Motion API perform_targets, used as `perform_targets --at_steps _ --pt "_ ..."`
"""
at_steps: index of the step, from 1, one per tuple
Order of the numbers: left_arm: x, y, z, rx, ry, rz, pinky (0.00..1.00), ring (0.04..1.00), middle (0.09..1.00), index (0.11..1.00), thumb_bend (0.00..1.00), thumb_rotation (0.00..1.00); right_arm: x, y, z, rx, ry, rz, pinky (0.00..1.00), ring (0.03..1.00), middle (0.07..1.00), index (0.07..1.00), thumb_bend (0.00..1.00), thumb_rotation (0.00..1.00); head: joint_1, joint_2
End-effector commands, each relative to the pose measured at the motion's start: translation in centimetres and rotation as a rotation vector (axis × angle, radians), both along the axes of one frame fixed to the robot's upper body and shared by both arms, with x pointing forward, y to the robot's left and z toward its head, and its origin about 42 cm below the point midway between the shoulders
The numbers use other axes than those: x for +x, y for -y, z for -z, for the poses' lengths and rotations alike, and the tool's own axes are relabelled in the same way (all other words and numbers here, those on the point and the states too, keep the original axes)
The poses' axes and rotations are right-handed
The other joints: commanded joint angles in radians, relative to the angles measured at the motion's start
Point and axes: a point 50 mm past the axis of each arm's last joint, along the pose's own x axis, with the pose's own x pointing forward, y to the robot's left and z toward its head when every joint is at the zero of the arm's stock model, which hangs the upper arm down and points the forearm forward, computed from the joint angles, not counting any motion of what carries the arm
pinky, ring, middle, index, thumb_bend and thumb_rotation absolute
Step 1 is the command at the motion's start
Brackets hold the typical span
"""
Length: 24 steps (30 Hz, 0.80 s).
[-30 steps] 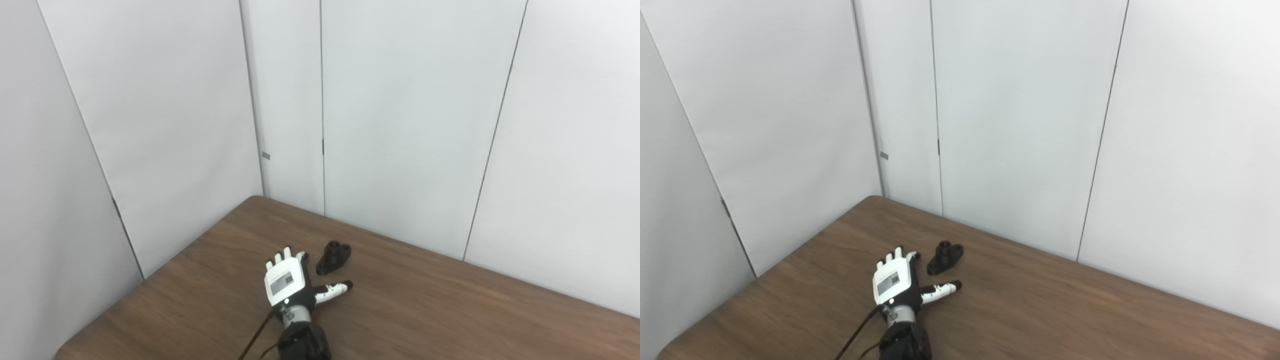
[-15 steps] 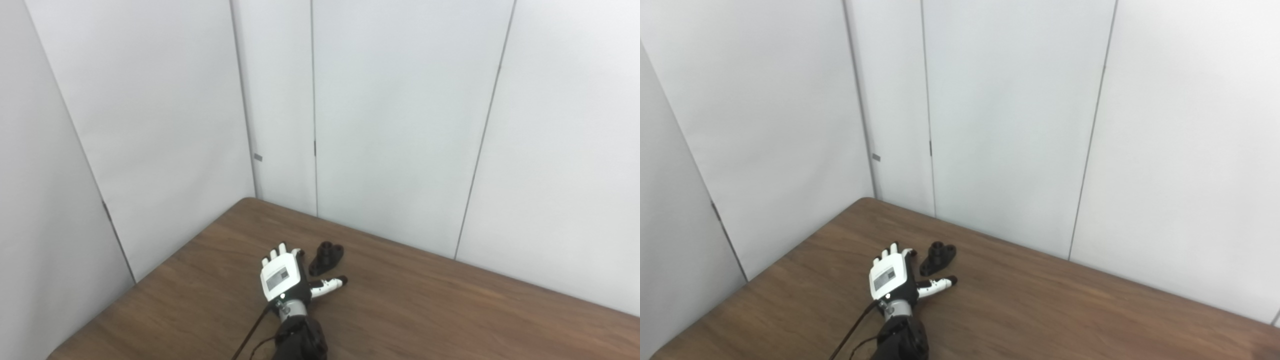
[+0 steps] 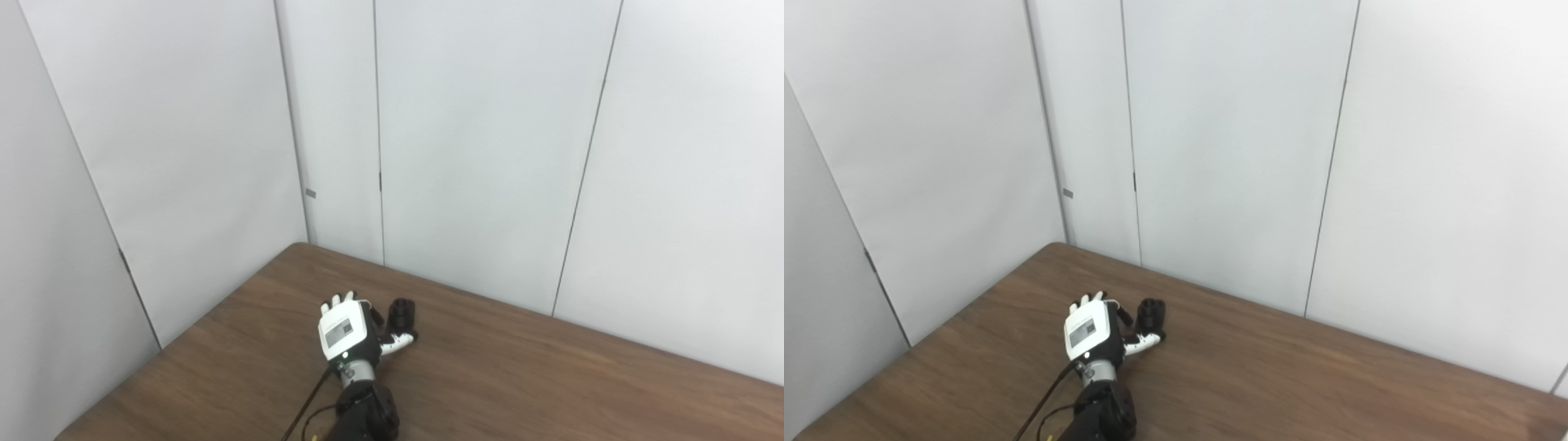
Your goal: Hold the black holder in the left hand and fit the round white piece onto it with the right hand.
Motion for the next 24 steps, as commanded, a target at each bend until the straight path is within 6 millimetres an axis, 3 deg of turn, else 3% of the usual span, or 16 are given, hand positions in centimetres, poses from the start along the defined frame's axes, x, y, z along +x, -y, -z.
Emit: perform_targets --at_steps 1,10,17,20,24 --pt "-1.3 -0.5 2.2 0.009 -0.074 -0.024 1.0 0.96 0.891 0.482 0.52 0.05 -0.5 0.6 0.1 -0.007 -0.017 0.034 1.0 0.968 0.967 1.0 0.68 1.0 0.001 0.0" --pt "-1.2 -0.8 2.3 0.008 -0.104 -0.003 0.97 0.943 0.888 0.481 0.52 0.05 -0.4 0.5 0.2 0.009 -0.007 0.032 0.95 0.968 0.963 1.0 0.71 0.99 -0.013 0.003" --pt "-1.3 -0.8 1.8 0.017 -0.1 0.056 0.93 0.924 0.88 0.481 0.52 0.05 -0.3 0.2 0.0 0.003 0.001 0.034 1.0 0.957 0.957 1.0 0.69 1.0 -0.046 0.009" --pt "-1.3 -0.8 0.8 0.01 -0.095 0.153 0.82 0.898 0.876 0.482 0.52 0.05 -0.2 0.2 0.1 -0.008 0.011 0.03 1.0 0.951 0.958 1.0 0.69 1.0 -0.067 0.013" --pt "-1.3 -0.6 -1.1 0.01 -0.109 0.269 0.82 0.922 0.918 0.483 0.52 0.05 -0.2 -0.1 0.1 -0.019 0.019 0.036 0.97 0.938 0.954 1.0 0.68 1.0 -0.081 0.014"
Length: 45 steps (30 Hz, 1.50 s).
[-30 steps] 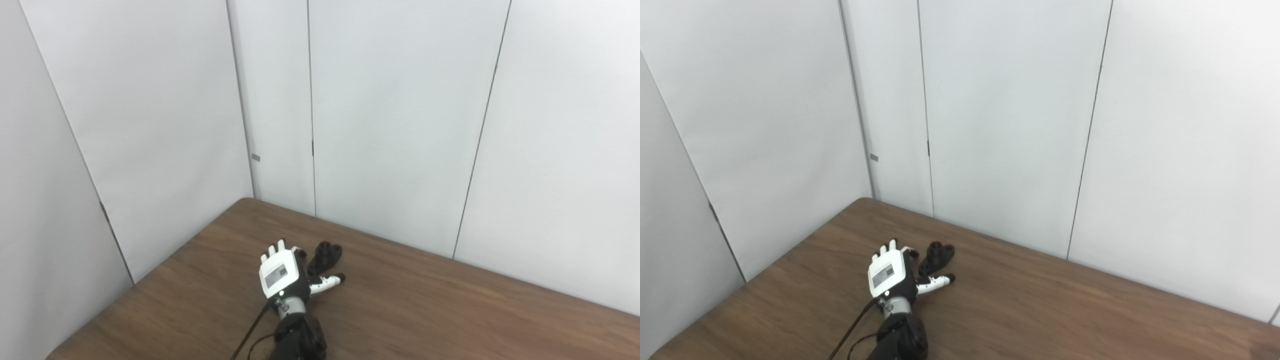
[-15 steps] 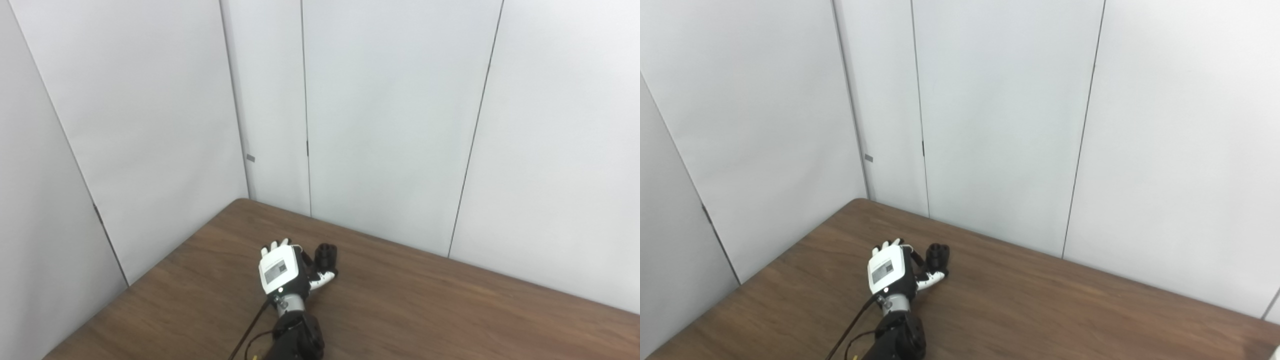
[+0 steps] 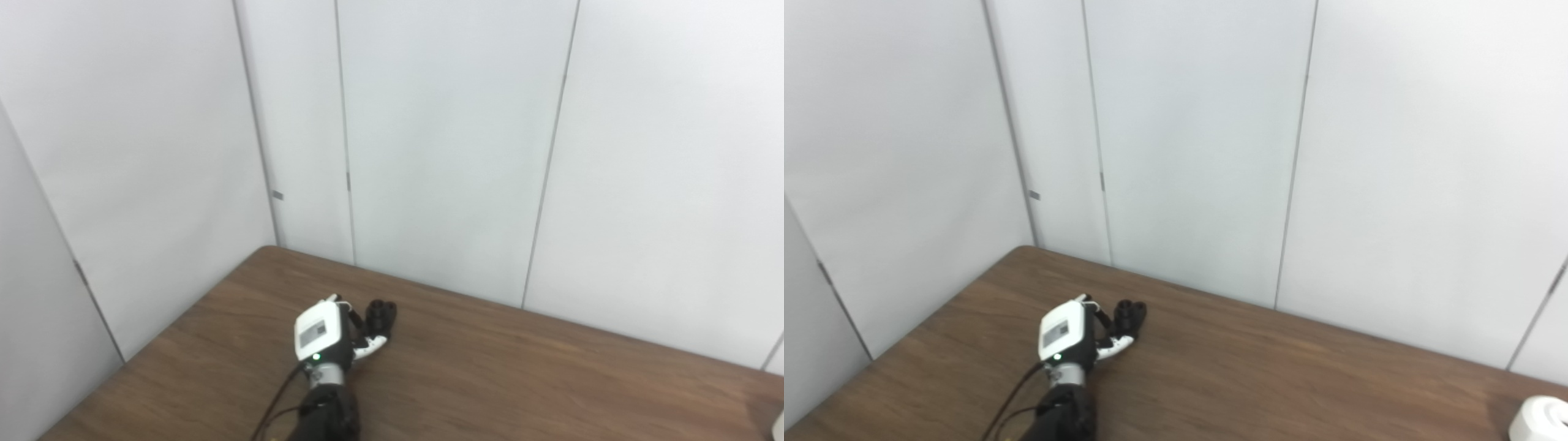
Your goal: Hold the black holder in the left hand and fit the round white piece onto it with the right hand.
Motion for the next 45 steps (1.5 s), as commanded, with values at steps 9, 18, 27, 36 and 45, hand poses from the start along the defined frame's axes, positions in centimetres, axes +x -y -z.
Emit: perform_targets --at_steps 9,18,27,36,45 --pt "0.3 1.9 -3.2 0.05 -0.062 0.315 0.83 0.888 0.917 0.483 0.52 0.05 0.1 -0.6 0.1 -0.021 0.017 0.013 0.85 0.927 0.952 1.0 0.74 1.0 -0.07 0.005" --pt "0.1 4.1 -5.2 0.078 -0.055 0.561 0.96 0.923 0.917 0.483 0.52 0.05 0.3 -1.1 0.1 -0.022 0.042 0.024 0.8 0.888 0.918 0.98 0.74 1.0 -0.127 0.023" --pt "-0.4 6.9 -6.1 0.118 0.021 0.824 0.98 0.923 0.895 0.483 0.52 0.05 0.5 -1.6 0.3 0.063 0.033 -0.015 0.85 0.945 0.954 0.989 0.72 0.89 -0.212 0.035" --pt "-1.0 9.5 -5.0 0.028 -0.023 1.043 1.0 1.0 0.945 0.48 0.51 0.05 0.3 -2.1 0.5 0.013 0.054 -0.022 0.76 0.915 0.929 0.962 0.76 0.85 -0.28 0.04" --pt "-1.7 12.5 -4.0 0.042 -0.096 1.151 1.0 1.0 0.953 0.481 0.52 0.05 0.1 -3.5 0.2 0.0 0.064 -0.02 0.74 0.887 0.908 0.948 0.77 0.83 -0.364 0.064"
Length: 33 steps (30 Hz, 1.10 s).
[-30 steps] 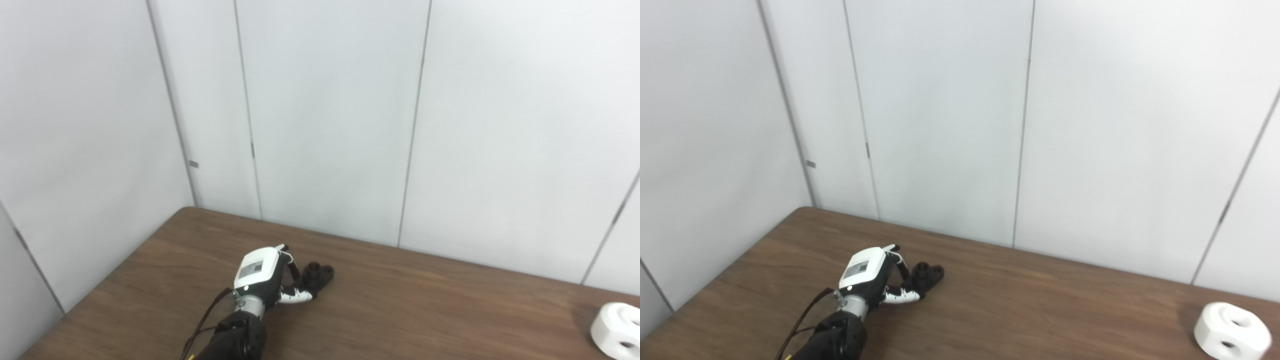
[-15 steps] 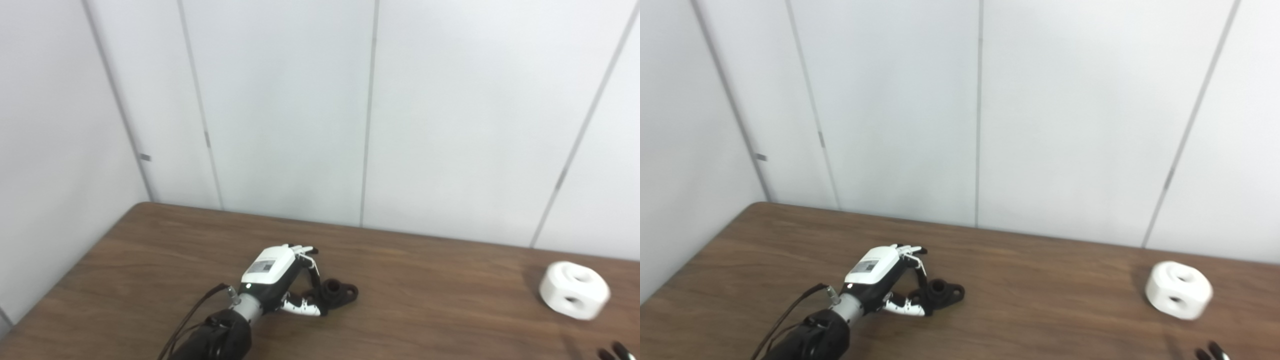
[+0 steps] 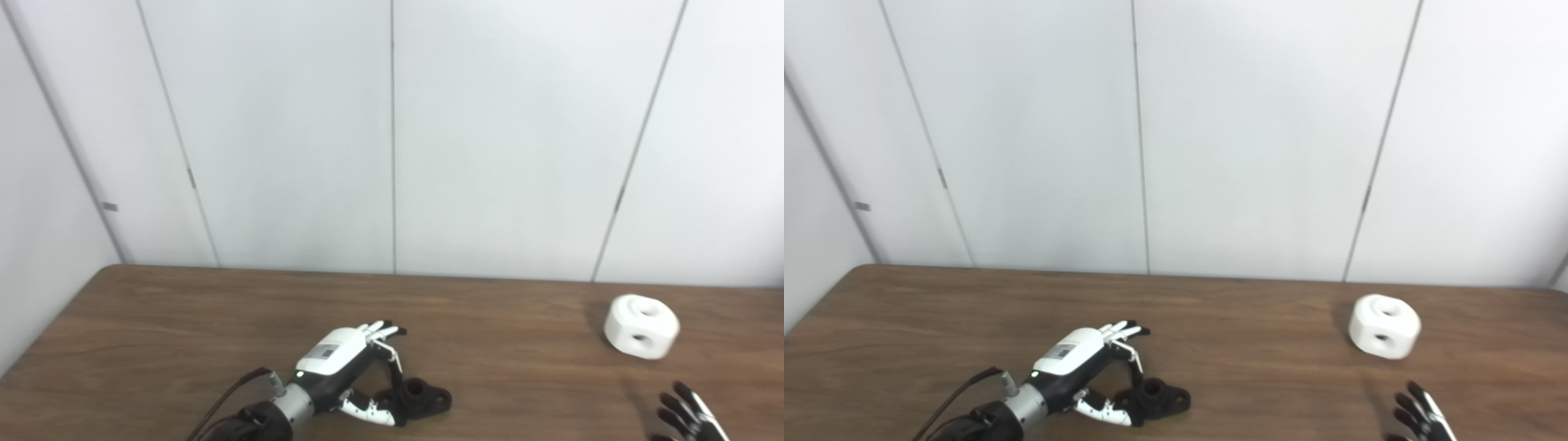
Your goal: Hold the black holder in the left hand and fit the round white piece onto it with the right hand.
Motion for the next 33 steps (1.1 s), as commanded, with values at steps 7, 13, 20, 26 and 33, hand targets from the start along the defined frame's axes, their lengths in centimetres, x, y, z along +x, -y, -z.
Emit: perform_targets --at_steps 7,13,20,26,33 --pt "0.1 1.9 -0.6 -0.004 0.046 0.055 1.0 1.0 0.949 0.481 0.52 0.05 0.0 -1.7 -0.5 -0.026 0.017 -0.029 0.76 0.888 0.905 0.949 0.74 0.86 -0.035 0.009" --pt "0.0 1.9 0.1 -0.022 0.051 0.053 1.0 1.0 0.941 0.481 0.52 0.05 0.0 -1.8 -0.4 -0.042 0.018 -0.033 0.72 0.884 0.907 0.953 0.7 0.87 -0.053 0.002" --pt "0.4 1.5 1.8 -0.034 0.037 0.046 1.0 1.0 0.942 0.481 0.51 0.05 -0.5 -0.2 -3.3 -0.054 0.117 -0.002 0.57 0.769 0.853 0.847 0.8 0.84 -0.117 -0.079" --pt "0.7 0.7 2.3 -0.035 -0.004 0.028 1.0 1.0 0.947 0.482 0.51 0.05 -0.4 3.4 -8.8 -0.212 0.308 0.209 0.43 0.641 0.733 0.729 0.72 0.81 -0.228 -0.119" --pt "1.0 0.8 3.0 -0.058 0.0 0.03 1.0 1.0 0.949 0.482 0.51 0.05 1.8 7.9 -13.3 -0.378 0.325 0.39 0.51 0.708 0.773 0.793 0.75 0.68 -0.283 -0.151"
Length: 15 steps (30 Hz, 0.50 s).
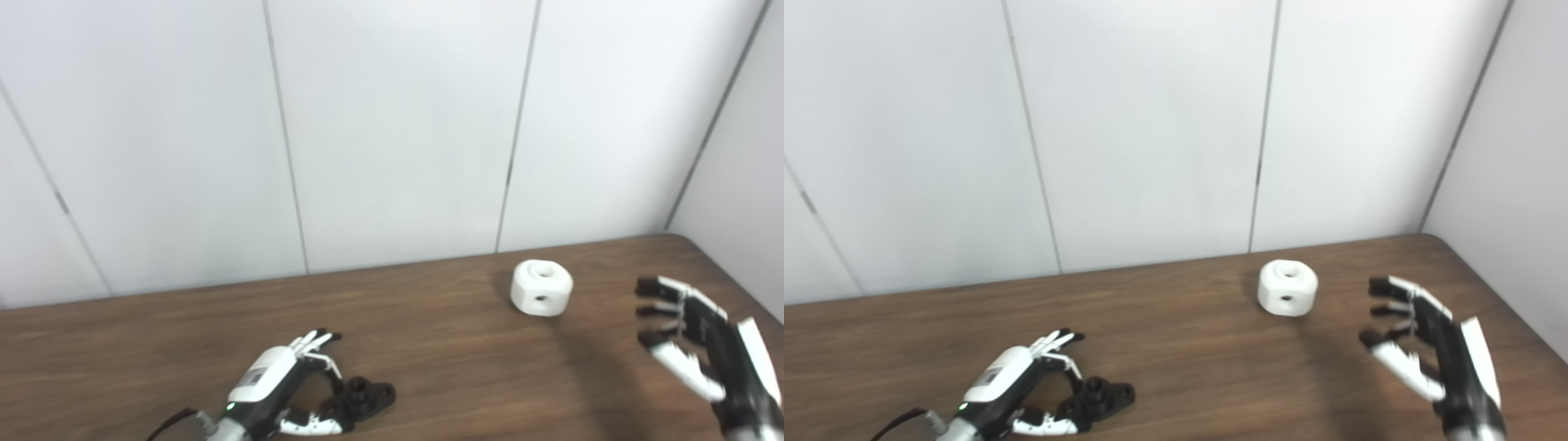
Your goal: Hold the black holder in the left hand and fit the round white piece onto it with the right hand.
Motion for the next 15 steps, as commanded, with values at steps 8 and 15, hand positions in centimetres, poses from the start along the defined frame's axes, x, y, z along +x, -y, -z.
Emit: perform_targets --at_steps 8,15 --pt "0.8 -1.5 0.5 0.024 -0.01 0.004 1.0 1.0 0.942 0.483 0.51 0.05 3.1 4.0 -5.4 -0.26 -0.092 0.09 0.66 0.856 0.885 0.91 0.95 0.7 -0.126 -0.007" --pt "1.0 -3.6 0.3 0.026 -0.024 0.02 1.0 1.0 0.954 0.482 0.51 0.05 7.0 4.0 -6.9 -0.374 -0.257 0.059 0.74 0.971 0.996 0.969 1.0 0.7 -0.236 0.008"
